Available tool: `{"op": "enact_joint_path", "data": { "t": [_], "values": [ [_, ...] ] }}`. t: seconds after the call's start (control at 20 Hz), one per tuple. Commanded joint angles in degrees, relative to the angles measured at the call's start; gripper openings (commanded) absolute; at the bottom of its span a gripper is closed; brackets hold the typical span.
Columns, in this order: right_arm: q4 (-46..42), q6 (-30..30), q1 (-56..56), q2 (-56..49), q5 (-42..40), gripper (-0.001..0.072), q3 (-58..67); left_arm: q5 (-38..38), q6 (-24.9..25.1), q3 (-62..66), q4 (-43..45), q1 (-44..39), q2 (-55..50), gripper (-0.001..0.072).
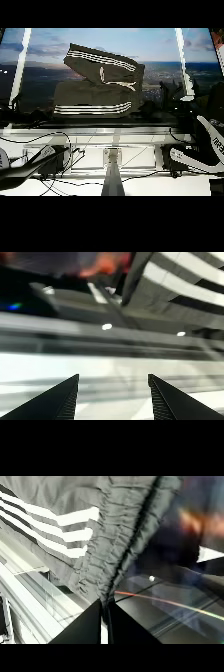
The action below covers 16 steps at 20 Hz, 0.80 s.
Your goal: Fold the clothes and pants, and hang the long-sleeved shirts on hangers.
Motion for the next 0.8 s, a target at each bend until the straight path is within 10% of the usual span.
{"op": "enact_joint_path", "data": {
  "t": [0.0, 0.75],
  "values": [
    [-0.22, -0.37, 0.04, 0.04, -0.09, 0.002, 1.31, 3.28, 4.68, -0.13, -9.53, 1.31, -3.63, 0.046],
    [-0.17, -0.35, 0.04, 0.04, -0.15, 0.002, 1.31, 8.13, 16.2, -0.13, -18.8, 1.18, -17.03, 0.0461]
  ]
}}
